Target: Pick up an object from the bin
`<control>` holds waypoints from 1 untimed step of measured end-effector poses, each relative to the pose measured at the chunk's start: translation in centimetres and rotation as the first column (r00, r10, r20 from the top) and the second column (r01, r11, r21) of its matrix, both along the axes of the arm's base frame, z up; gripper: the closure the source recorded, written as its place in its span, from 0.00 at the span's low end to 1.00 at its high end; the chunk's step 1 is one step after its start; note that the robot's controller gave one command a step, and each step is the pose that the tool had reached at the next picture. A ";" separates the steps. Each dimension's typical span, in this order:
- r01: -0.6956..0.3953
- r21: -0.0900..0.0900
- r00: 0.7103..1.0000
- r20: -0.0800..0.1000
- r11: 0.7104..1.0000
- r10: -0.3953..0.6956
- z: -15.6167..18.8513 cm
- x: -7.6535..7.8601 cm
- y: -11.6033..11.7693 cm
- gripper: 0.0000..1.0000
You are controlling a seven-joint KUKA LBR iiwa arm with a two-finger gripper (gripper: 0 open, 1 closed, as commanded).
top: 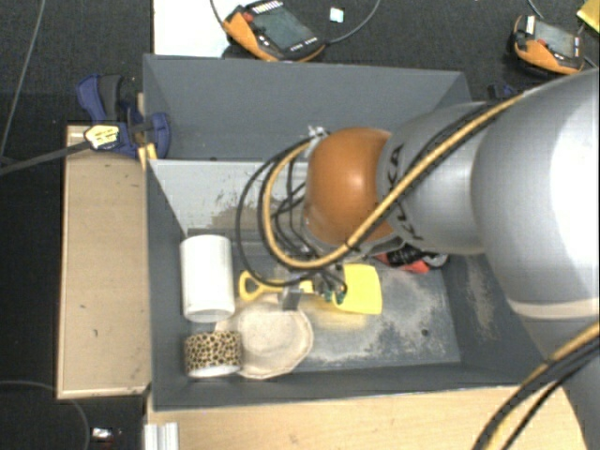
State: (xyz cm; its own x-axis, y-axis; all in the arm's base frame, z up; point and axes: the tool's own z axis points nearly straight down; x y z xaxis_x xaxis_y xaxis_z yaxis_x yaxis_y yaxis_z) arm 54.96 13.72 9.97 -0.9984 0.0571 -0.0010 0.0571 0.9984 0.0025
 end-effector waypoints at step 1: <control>0.001 0.001 1.000 0.004 1.000 -0.001 2.0 0.1 0.0 1.00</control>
Offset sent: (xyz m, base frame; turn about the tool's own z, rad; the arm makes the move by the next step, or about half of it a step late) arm 0.0014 0.0004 0.0388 0.0003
